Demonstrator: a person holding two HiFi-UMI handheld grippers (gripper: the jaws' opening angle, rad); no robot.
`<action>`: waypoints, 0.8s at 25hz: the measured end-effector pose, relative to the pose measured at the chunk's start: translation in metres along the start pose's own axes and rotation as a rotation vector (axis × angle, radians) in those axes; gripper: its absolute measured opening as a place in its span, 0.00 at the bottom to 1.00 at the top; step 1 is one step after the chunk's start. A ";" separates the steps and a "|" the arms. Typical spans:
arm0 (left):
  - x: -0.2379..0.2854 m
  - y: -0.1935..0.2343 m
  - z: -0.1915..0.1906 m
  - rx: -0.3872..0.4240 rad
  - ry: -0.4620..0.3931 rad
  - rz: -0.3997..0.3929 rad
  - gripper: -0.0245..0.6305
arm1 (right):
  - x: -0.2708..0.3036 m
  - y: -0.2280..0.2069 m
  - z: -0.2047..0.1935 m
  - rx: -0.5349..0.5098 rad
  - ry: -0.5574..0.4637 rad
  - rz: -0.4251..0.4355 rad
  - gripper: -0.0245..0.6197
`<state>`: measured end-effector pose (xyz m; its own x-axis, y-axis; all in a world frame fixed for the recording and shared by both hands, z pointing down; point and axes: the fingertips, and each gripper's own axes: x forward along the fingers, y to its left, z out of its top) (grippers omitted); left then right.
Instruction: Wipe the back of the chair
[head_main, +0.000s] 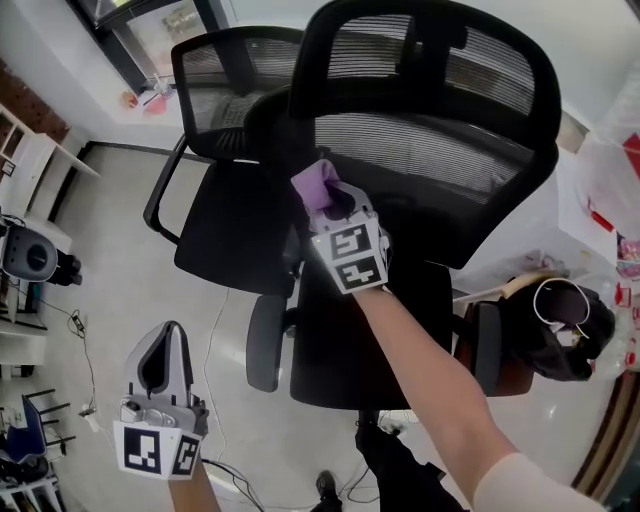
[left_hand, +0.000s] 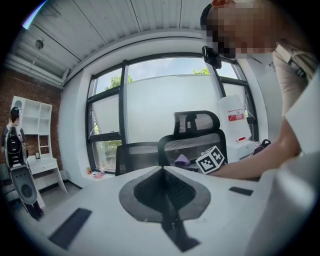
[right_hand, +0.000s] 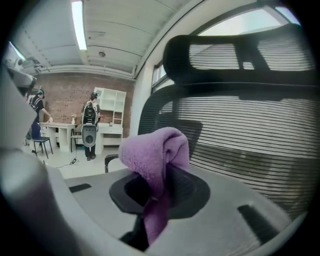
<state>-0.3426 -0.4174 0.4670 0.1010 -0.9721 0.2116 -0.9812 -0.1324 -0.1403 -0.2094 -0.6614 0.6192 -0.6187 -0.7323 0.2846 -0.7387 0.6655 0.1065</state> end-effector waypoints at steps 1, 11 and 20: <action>0.007 -0.007 0.002 0.003 -0.003 -0.017 0.05 | -0.011 -0.017 -0.006 0.012 -0.001 -0.025 0.12; 0.076 -0.104 0.024 0.023 -0.044 -0.187 0.05 | -0.224 -0.280 -0.116 0.278 0.038 -0.538 0.12; 0.087 -0.130 0.014 0.019 -0.037 -0.238 0.05 | -0.251 -0.300 -0.132 0.289 0.038 -0.657 0.12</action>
<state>-0.2040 -0.4875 0.4899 0.3358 -0.9194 0.2049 -0.9257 -0.3623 -0.1084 0.2028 -0.6577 0.6413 -0.0166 -0.9594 0.2815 -0.9997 0.0208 0.0122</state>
